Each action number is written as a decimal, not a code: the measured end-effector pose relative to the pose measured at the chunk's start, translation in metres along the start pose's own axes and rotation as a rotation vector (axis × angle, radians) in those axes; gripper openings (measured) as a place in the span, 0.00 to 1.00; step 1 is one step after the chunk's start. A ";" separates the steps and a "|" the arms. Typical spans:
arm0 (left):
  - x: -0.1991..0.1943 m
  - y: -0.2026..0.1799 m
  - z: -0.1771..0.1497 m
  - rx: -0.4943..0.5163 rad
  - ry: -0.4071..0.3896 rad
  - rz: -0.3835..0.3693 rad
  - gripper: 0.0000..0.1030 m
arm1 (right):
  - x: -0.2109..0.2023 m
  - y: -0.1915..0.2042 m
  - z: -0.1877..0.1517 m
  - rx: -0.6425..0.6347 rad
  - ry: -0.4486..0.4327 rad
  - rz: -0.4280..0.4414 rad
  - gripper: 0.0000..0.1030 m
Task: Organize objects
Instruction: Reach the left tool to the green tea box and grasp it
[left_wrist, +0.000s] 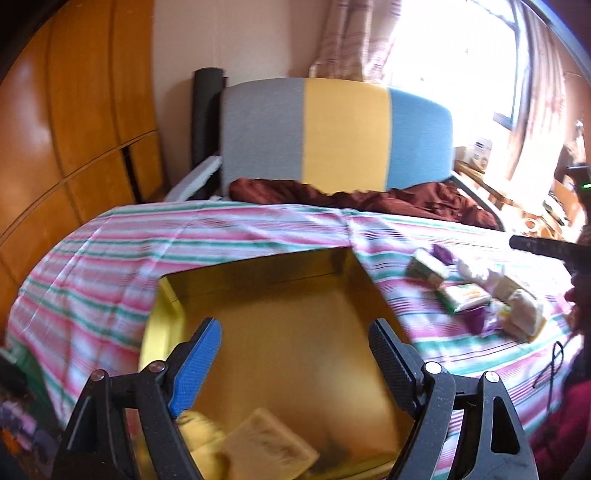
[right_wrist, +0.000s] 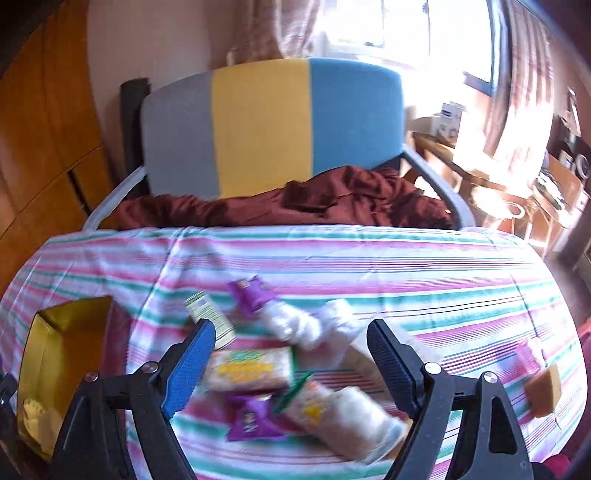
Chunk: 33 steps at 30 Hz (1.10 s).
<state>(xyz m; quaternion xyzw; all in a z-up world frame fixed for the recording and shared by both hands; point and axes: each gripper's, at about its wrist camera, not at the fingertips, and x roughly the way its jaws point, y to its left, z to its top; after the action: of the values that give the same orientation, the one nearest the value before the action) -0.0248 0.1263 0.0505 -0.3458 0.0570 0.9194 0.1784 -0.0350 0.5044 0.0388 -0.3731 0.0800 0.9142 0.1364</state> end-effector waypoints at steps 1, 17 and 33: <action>0.003 -0.012 0.006 0.018 -0.002 -0.017 0.80 | 0.005 -0.015 0.002 0.026 -0.013 -0.018 0.83; 0.155 -0.157 0.059 0.037 0.306 -0.133 0.72 | 0.023 -0.101 -0.024 0.405 0.035 0.129 0.83; 0.260 -0.191 0.060 -0.096 0.402 -0.073 0.72 | 0.028 -0.093 -0.029 0.358 0.055 0.143 0.83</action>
<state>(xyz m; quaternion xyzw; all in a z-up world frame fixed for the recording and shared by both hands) -0.1728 0.3930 -0.0712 -0.5323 0.0352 0.8264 0.1801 -0.0056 0.5910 -0.0055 -0.3608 0.2714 0.8823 0.1330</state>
